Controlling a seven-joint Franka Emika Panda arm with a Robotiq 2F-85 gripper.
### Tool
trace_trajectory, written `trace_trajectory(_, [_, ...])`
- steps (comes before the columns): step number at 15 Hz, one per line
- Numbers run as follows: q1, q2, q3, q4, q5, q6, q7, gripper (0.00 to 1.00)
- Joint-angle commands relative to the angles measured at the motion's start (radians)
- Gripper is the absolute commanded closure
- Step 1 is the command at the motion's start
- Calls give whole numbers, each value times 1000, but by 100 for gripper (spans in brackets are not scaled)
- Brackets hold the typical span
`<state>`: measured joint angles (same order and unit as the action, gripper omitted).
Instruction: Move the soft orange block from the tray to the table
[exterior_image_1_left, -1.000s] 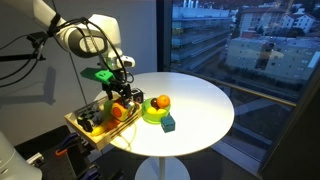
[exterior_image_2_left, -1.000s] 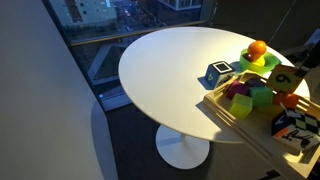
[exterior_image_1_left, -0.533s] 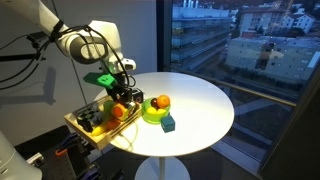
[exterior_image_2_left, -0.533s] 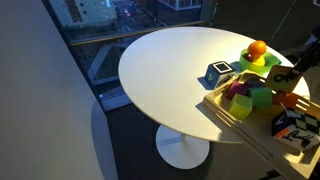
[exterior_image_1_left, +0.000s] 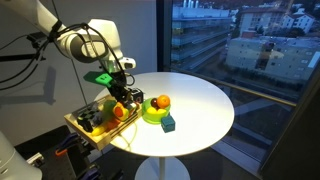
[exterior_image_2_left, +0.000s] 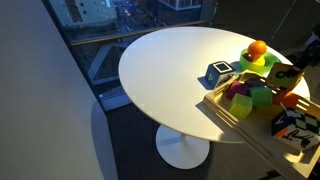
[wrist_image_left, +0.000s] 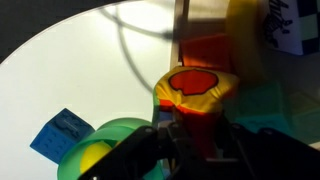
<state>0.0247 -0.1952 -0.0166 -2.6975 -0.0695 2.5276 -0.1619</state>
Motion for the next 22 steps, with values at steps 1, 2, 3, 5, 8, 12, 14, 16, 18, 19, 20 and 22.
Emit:
trace_trajectory(1, [-25,-42,6,13,-33,-78,55,91])
trace_trajectory(2, [-28,-53,5,17,-32,-102,60,93])
trace_trajectory(3, [-32,-66,3,20,-32,-127,64,93])
trace_trajectory(5, [-43,-98,-3,26,-29,-168,66,92])
trace_trajectory(8, [-67,-135,-8,35,-37,-203,73,95])
trace_trajectory(12, [-111,-126,-11,56,-76,-191,107,93])
trace_trajectory(14, [-134,-102,-12,67,-105,-181,135,93])
trace_trajectory(16, [-154,-81,-14,74,-136,-172,162,93])
trace_trajectory(18, [-168,-58,-17,78,-162,-161,184,93])
trace_trajectory(19, [-174,-46,-19,79,-176,-153,194,94])
trace_trajectory(20, [-179,-30,-22,81,-187,-146,201,94])
trace_trajectory(22, [-184,-7,-27,78,-207,-121,213,94])
